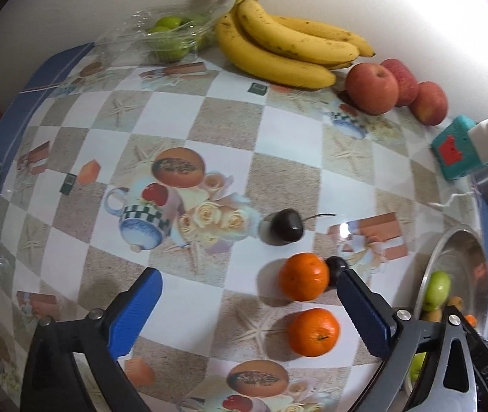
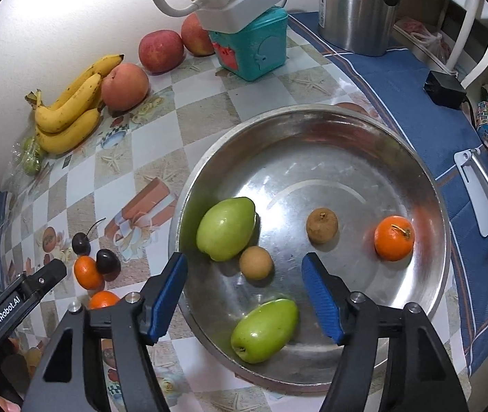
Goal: Organize fruits
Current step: 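Withdraw both open tools from the plate back toward the fruit row, then move both open tools over the two tangerines in the fruit row, then grasp a tangerine with the right tool while the left tool grasps the other tangerine, then carry both tangerines over the steel plate with both tools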
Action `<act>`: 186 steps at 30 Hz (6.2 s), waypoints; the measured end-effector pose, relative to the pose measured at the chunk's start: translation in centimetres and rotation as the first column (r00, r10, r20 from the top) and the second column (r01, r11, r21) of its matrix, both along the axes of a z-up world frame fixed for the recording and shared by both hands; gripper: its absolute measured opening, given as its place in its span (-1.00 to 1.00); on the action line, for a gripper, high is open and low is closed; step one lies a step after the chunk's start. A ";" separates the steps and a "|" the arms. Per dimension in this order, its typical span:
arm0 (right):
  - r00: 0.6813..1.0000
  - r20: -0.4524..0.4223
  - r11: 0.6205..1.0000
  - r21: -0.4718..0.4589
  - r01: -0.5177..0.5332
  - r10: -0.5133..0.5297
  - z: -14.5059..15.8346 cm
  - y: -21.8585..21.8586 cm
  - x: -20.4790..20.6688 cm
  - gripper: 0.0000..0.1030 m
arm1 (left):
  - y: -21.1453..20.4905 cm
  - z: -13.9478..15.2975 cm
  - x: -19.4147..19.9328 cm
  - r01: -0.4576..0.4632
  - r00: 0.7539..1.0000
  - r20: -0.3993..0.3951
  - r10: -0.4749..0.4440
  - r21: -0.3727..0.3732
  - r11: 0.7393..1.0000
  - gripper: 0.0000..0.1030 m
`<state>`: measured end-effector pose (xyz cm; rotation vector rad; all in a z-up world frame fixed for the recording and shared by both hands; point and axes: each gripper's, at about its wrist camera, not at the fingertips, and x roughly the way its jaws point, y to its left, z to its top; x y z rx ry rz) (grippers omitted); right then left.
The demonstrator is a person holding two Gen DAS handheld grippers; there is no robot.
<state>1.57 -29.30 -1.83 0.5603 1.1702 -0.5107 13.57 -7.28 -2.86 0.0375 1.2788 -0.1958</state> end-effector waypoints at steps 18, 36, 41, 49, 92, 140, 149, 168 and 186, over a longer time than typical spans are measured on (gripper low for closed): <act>1.000 0.013 1.000 0.000 -0.007 0.007 0.0 0.3 0.0 0.85 | 0.0 0.1 -0.3 0.015 0.999 0.039 -0.018 0.073 0.997 1.00; 0.999 0.044 0.999 -0.027 -0.019 0.020 0.7 0.7 0.2 0.88 | 0.2 1.2 -0.4 0.039 0.995 0.085 -0.047 0.088 0.995 1.00; 0.997 0.044 0.998 -0.033 -0.057 0.058 0.7 1.8 0.7 0.88 | 1.4 2.1 0.0 0.013 0.993 0.116 -0.025 0.097 0.995 1.00; 0.985 0.070 0.987 -0.015 -0.158 0.158 1.1 4.9 2.0 0.88 | 4.0 3.6 0.2 -0.030 0.984 0.178 0.006 0.130 0.991 1.00; 0.909 -0.023 0.907 0.072 -0.414 0.417 -4.6 13.4 5.9 0.88 | 8.6 -3.9 1.2 -0.119 0.990 -0.064 0.128 0.129 0.985 1.00; 0.951 0.103 0.950 0.088 -0.301 0.292 -0.3 8.9 4.4 -0.20 | 5.3 -1.3 1.3 -0.063 0.998 -0.031 0.063 0.018 0.998 1.00; 0.974 0.117 0.975 0.084 -0.205 0.195 0.8 5.4 2.8 -0.20 | 1.8 -0.7 0.7 0.008 1.000 -0.029 -0.010 -0.069 0.998 0.91; 0.974 0.104 0.974 0.082 -0.210 0.202 0.6 5.4 2.8 -0.20 | -0.9 -2.6 0.6 0.099 0.993 -0.036 -0.110 -0.222 0.970 0.01; 0.974 0.108 0.974 0.082 -0.210 0.200 0.7 5.4 2.8 -0.20 | 0.7 -0.6 0.6 0.052 0.998 -0.025 -0.062 -0.295 0.954 -0.27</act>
